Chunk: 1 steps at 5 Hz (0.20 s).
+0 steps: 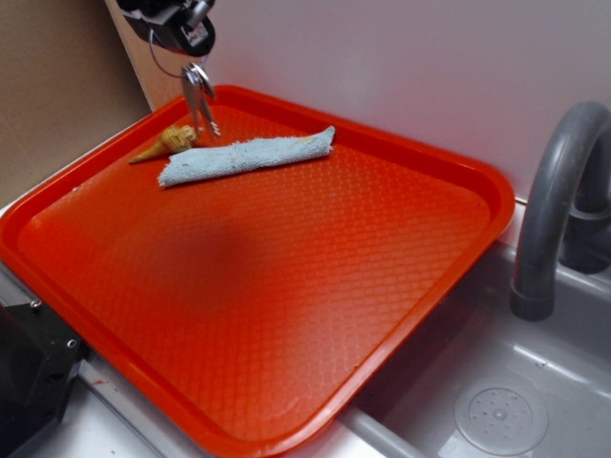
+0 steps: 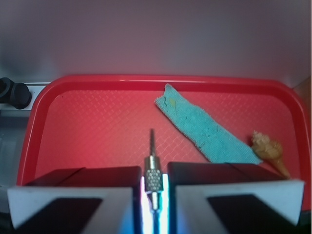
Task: Grab the silver keys.
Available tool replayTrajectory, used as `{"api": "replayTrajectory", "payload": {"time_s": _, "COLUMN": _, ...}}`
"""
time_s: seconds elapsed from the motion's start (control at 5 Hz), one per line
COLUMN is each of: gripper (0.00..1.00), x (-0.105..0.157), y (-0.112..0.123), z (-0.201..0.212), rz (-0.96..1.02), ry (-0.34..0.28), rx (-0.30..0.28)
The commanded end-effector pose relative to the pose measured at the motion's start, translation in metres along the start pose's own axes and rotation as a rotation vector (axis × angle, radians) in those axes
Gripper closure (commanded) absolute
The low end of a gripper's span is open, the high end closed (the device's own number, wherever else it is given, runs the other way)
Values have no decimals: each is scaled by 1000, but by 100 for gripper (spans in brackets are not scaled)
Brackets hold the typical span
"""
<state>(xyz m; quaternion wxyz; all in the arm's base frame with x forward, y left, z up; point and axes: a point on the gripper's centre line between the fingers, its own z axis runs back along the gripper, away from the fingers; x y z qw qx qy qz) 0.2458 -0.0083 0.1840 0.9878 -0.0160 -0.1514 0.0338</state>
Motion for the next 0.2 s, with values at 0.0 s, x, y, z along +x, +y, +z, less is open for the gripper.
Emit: {"api": "replayTrajectory", "payload": {"time_s": 0.0, "gripper": 100, "x": -19, "y": -6, "z": 8, "rz": 40, "ry": -7, "rx": 43}}
